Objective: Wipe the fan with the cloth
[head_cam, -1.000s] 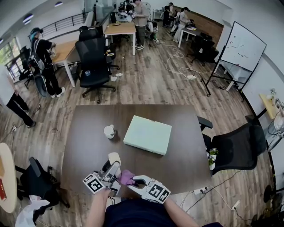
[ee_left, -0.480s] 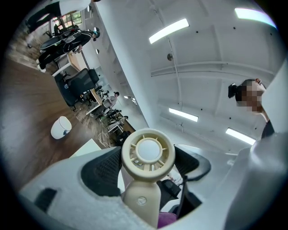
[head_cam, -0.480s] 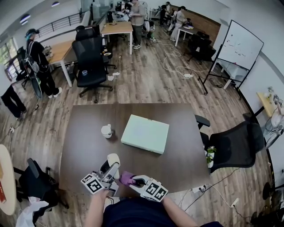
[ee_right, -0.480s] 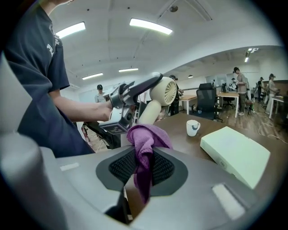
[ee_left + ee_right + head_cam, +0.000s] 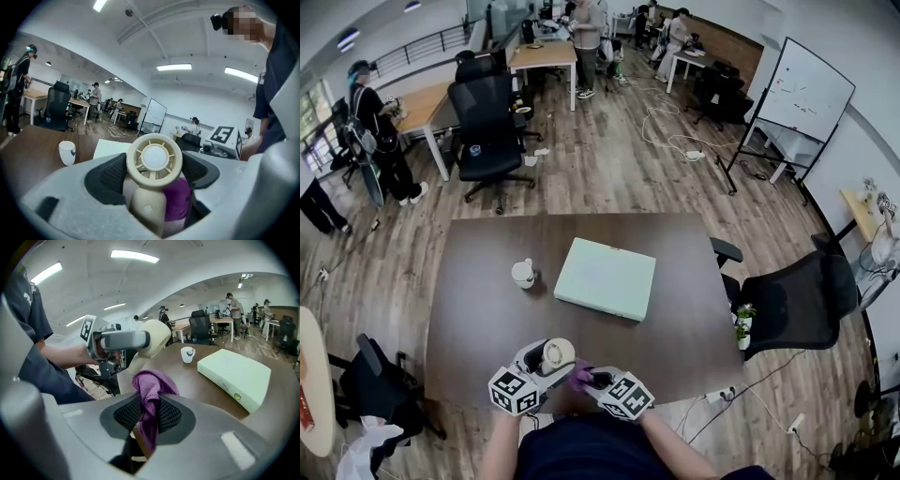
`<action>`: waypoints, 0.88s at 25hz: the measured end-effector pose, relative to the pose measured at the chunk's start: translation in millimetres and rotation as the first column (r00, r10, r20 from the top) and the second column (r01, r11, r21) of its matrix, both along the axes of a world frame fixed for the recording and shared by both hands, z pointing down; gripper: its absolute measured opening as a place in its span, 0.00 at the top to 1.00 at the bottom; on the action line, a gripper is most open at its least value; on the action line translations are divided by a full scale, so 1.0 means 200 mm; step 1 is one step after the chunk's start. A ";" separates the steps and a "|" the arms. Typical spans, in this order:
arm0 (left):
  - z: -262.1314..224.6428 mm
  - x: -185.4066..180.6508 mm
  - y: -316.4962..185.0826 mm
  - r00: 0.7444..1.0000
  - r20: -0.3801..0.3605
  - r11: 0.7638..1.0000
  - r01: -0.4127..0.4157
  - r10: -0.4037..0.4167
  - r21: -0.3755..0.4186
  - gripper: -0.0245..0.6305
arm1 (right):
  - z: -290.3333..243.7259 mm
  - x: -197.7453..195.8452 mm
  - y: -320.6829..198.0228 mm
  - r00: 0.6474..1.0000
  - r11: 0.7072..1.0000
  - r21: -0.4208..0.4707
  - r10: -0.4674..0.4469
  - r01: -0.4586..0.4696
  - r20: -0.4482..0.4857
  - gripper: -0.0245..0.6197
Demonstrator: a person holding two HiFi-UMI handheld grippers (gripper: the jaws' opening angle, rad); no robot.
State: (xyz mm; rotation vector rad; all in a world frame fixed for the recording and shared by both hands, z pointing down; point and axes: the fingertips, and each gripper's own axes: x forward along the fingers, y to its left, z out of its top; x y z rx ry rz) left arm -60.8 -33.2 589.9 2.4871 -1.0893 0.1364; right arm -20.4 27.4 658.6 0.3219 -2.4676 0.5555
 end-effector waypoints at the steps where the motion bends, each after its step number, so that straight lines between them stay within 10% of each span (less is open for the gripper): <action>1: 0.02 0.01 0.01 0.999 0.031 1.000 -0.013 0.013 -0.001 0.40 | 0.01 0.02 -0.02 1.000 1.000 -0.011 0.025 -0.025 -0.006 0.83; 10: 0.28 0.06 0.07 0.917 0.364 0.987 -0.150 0.160 -0.056 0.40 | 0.10 0.15 -0.11 0.984 0.986 -0.045 0.154 -0.159 -0.087 0.83; 22: 0.77 -0.01 0.11 0.803 0.514 0.949 -0.200 0.302 -0.245 0.40 | 0.16 0.24 -0.14 0.964 0.975 -0.028 0.212 -0.219 -0.159 0.83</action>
